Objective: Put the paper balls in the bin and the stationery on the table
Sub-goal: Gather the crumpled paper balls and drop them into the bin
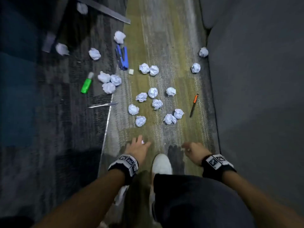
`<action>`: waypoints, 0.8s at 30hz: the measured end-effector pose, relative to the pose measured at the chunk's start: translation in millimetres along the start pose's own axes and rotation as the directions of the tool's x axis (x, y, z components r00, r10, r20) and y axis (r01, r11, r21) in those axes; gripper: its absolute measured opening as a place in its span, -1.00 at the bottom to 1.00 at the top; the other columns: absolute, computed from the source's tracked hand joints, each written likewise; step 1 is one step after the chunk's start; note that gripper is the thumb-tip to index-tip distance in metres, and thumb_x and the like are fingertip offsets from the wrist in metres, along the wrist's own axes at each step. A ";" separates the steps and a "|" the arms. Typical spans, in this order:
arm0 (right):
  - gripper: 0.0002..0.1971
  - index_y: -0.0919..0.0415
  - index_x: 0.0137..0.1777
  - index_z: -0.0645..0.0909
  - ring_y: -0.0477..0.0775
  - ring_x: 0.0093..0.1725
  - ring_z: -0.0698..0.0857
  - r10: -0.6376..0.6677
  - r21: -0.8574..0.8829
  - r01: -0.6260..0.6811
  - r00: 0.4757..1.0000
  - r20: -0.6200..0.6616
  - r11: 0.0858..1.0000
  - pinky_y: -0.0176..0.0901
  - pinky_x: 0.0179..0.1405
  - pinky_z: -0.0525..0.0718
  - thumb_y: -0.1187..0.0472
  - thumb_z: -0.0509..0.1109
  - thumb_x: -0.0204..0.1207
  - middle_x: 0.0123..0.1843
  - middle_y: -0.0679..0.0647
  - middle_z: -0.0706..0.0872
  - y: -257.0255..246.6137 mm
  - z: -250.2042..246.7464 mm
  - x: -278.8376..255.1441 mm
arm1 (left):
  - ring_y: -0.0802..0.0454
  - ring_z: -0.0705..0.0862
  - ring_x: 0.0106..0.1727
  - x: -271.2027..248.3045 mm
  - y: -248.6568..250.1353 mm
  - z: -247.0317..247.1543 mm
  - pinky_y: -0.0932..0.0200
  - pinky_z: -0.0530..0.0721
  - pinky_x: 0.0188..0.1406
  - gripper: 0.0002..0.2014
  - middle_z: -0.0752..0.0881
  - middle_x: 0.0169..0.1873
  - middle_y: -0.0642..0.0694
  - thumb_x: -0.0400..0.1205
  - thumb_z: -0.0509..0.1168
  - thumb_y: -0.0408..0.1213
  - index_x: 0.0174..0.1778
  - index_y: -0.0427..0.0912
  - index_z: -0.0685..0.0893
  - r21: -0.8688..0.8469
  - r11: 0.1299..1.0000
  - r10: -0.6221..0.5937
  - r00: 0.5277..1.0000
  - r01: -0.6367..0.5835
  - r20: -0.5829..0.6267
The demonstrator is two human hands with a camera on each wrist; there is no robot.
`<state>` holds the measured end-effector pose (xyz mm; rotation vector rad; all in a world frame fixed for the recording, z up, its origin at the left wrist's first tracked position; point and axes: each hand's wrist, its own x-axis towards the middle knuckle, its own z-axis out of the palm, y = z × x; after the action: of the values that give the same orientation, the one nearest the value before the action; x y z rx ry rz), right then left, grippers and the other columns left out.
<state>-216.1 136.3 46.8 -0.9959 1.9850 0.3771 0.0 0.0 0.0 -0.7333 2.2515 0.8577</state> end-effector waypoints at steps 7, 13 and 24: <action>-0.47 0.06 0.50 0.44 0.27 0.22 0.61 -0.258 -0.109 0.234 0.904 -0.340 0.966 0.01 0.13 0.61 0.14 0.34 0.50 0.37 0.19 0.48 -3.5 -7.9 107.9 | -0.38 0.49 0.34 54.5 -30.2 27.8 -0.19 0.53 0.29 -0.54 0.25 0.47 -0.31 0.64 0.04 -0.33 0.49 -0.08 0.32 0.155 0.986 -0.073 0.991 0.055 0.114; -0.45 0.01 0.51 0.33 0.33 0.43 0.41 -0.251 -0.366 0.192 0.961 -0.119 0.911 0.24 0.22 0.62 0.24 0.33 0.52 0.54 0.18 0.29 -26.6 -14.0 146.3 | -0.32 0.67 0.04 63.5 -2.1 -41.3 -0.15 0.65 -0.03 -0.58 0.27 0.31 -0.23 0.49 0.25 -0.29 0.29 -0.10 0.44 0.031 0.998 -0.053 0.965 0.063 -0.255; -0.55 0.14 0.27 0.46 0.16 0.12 0.60 -0.099 -0.021 0.102 0.868 -0.487 0.995 0.02 0.09 0.53 -0.09 0.25 0.47 0.14 0.11 0.59 3.3 -53.6 117.6 | -0.37 0.61 0.18 87.9 -13.1 -63.9 -0.24 0.64 0.11 -0.49 0.43 0.26 -0.29 0.55 0.24 -0.37 0.42 -0.08 0.32 0.141 0.989 -0.023 0.995 0.037 -0.099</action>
<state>-285.4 47.6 -16.9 -1.2804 2.3642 0.0576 -70.9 -78.5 -28.2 -0.7551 2.3535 0.6515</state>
